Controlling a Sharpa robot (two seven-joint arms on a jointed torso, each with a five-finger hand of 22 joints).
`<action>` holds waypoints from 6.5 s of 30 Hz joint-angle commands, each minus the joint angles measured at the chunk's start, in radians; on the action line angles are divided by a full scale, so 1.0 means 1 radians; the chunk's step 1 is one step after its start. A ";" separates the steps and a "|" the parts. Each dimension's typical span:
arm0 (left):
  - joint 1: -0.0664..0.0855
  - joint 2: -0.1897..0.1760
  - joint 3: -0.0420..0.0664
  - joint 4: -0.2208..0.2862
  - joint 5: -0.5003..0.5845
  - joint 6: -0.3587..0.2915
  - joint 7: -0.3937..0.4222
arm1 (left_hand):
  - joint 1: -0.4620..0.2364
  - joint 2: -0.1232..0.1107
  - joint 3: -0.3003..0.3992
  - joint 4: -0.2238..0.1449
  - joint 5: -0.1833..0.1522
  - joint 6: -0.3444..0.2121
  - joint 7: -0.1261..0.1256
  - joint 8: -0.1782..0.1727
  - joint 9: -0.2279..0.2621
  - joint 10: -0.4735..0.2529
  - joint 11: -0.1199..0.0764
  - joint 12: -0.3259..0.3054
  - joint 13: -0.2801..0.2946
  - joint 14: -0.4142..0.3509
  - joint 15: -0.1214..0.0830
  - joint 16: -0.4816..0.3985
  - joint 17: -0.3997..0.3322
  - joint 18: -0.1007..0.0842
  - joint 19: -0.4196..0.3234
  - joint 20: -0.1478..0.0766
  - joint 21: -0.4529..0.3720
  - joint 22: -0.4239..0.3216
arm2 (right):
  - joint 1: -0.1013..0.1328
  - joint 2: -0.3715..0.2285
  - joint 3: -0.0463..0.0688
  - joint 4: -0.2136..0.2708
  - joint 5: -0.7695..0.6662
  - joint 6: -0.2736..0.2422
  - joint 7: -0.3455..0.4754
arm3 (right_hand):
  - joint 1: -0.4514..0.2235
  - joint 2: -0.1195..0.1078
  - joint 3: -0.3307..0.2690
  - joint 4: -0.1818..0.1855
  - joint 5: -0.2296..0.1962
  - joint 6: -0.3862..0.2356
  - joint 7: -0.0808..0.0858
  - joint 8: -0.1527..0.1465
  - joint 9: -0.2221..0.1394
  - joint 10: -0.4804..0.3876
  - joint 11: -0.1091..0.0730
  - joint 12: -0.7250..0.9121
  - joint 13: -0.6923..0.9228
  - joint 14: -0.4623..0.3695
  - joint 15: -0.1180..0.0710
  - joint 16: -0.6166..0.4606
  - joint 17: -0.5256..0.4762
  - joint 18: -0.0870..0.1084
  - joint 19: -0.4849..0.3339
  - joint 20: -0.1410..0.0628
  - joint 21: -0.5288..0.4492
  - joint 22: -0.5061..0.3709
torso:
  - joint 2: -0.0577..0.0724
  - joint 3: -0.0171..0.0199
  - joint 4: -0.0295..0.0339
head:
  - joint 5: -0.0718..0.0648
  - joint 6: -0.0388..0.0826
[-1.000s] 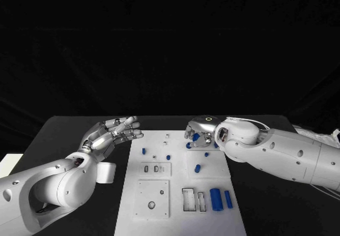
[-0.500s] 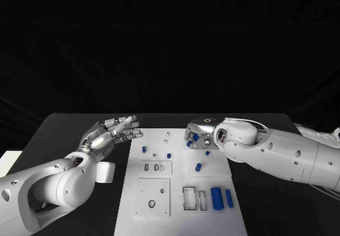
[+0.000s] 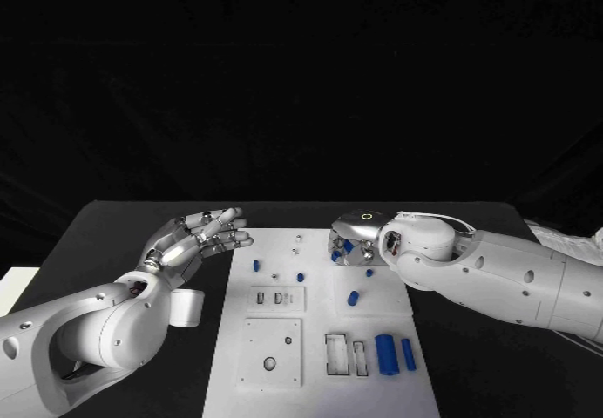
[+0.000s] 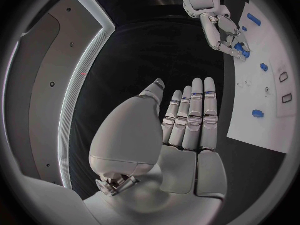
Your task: Assemble the parts on the task board
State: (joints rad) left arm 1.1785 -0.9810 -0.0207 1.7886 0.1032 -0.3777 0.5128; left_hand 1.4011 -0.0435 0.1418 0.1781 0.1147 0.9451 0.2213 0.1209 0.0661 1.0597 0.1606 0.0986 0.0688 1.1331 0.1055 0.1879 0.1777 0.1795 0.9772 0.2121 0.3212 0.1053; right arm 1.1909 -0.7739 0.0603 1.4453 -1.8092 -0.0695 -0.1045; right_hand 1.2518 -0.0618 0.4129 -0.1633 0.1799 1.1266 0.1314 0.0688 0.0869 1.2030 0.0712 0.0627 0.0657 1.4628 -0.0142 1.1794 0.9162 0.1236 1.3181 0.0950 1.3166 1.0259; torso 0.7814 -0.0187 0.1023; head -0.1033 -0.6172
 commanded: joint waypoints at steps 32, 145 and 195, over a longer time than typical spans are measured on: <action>0.002 -0.002 0.002 0.006 0.006 0.020 -0.007 | 0.004 0.013 -0.002 -0.009 -0.005 0.001 0.009 -0.012 -0.001 -0.001 0.008 -0.011 -0.001 0.001 0.007 -0.011 0.003 0.004 0.004 0.007 -0.008 -0.005 | 0.021 0.044 0.004 0.005 -0.039 -0.223 -0.050 | 0.028 0.021 0.071 0.036 -0.066 0.058 -0.012 0.014 0.027 0.068 -0.016 0.000 0.006 0.023 -0.012 0.034 0.030 -0.030 0.025 -0.016 0.046 0.068 | 0.012 -0.0033 0.0097 | 0.000 0.022; 0.011 -0.011 0.009 0.011 0.004 0.034 -0.017 | 0.007 0.015 -0.002 -0.014 -0.006 -0.001 0.010 -0.018 -0.001 -0.003 0.010 -0.018 -0.001 -0.002 0.009 -0.019 0.004 0.003 0.003 0.008 -0.013 -0.009 | -0.001 -0.170 0.025 0.063 0.217 -0.141 -0.158 | 0.145 -0.082 -0.363 0.437 0.012 -0.150 0.003 0.055 -0.007 0.273 -0.025 1.298 1.318 0.074 -0.013 0.302 0.453 -0.074 0.131 -0.014 0.170 0.311 | 0.040 -0.0079 0.0223 | -0.046 0.038; 0.011 -0.006 0.009 0.003 0.004 0.040 -0.022 | 0.007 0.016 -0.002 -0.016 -0.006 0.000 0.009 -0.019 -0.001 -0.001 0.009 -0.020 0.000 -0.001 0.008 -0.022 0.005 0.004 0.004 0.008 -0.015 -0.011 | -0.012 -0.137 0.026 0.214 0.039 -0.285 -0.166 | 0.155 -0.033 -0.153 0.330 0.011 -0.020 -0.030 0.073 0.012 0.323 -0.054 1.400 1.424 0.082 -0.037 0.331 0.511 -0.089 0.169 -0.037 0.197 0.383 | 0.040 -0.0087 0.0270 | -0.041 0.036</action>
State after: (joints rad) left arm 1.1880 -0.9893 -0.0126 1.7911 0.1084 -0.3601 0.4872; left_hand 1.4092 -0.0355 0.1394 0.1695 0.1148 0.9414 0.2248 0.1074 0.0663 1.0560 0.1642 0.0848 0.0690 1.1331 0.1055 0.1694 0.1819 0.1795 0.9808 0.2158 0.3097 0.0953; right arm 1.1784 -0.9141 0.0857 1.6513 -1.7189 -0.3255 -0.2528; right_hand 1.4173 -0.0944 0.2547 0.1663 0.1849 1.0499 0.1292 0.1431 0.0306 1.4670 0.0250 1.4590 1.3075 1.4682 -0.0451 1.5067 1.3074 0.0496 1.4627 0.0643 1.5104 1.3074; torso 0.8204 -0.0270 0.1293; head -0.1457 -0.5809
